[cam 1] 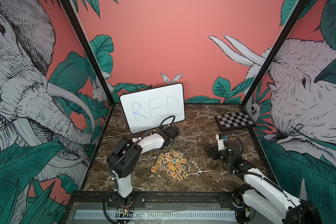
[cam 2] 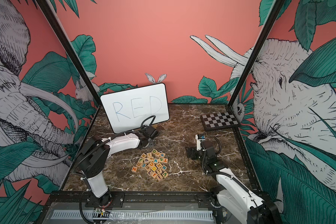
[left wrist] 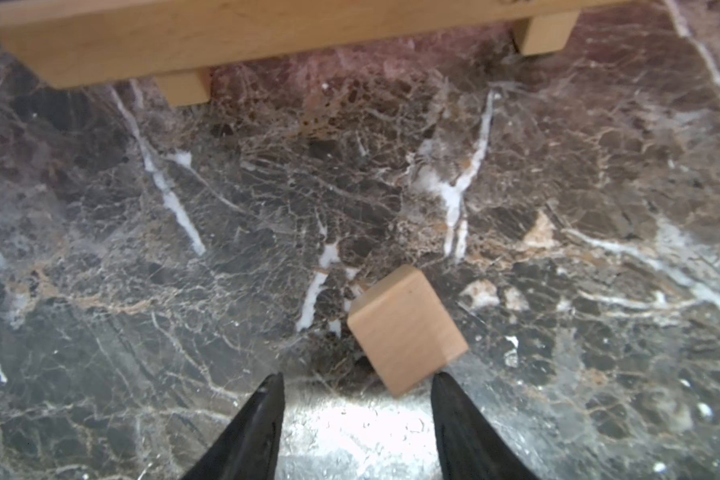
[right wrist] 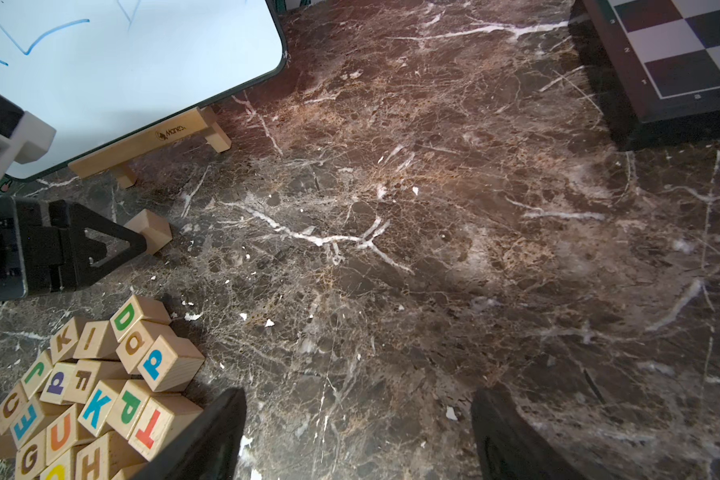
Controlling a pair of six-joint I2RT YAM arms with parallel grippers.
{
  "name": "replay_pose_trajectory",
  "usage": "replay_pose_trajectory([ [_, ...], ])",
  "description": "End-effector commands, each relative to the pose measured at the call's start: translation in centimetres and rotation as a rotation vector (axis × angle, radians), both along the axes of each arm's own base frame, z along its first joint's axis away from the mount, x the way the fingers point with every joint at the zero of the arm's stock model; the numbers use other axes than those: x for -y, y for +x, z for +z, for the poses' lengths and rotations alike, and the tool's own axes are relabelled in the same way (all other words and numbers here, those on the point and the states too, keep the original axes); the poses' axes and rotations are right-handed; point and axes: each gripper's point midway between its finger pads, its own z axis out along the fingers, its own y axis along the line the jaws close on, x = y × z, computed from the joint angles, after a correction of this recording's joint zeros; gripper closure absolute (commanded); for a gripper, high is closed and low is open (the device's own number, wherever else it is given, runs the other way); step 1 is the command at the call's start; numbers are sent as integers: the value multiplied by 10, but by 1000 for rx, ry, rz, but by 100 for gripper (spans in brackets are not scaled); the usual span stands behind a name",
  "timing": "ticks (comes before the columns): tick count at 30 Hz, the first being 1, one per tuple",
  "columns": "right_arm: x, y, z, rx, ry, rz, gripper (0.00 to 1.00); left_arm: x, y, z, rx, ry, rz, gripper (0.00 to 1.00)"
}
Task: Assemble the uppercase word "red" with letter blocks
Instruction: Place the letter block at the center of the board, then adjust the letter block at the center of the board.
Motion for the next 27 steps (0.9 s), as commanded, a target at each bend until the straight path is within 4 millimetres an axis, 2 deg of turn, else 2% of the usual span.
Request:
replay_pose_trajectory([
  [1,-4,2,3,22,24,5,15,5,12,19,91,-107,84,40],
  [8,-4,1,6,30,27,6,15,6,17,18,137,-191,193,40],
  [13,-4,1,6,30,28,7,15,-1,19,17,170,-198,252,42],
  [17,-4,0,7,33,29,7,15,3,22,15,169,-194,246,45],
  [23,-4,0,8,37,32,8,15,-3,27,19,205,-168,273,43],
  [27,-4,0,8,38,33,9,15,-1,30,13,203,-175,280,43],
])
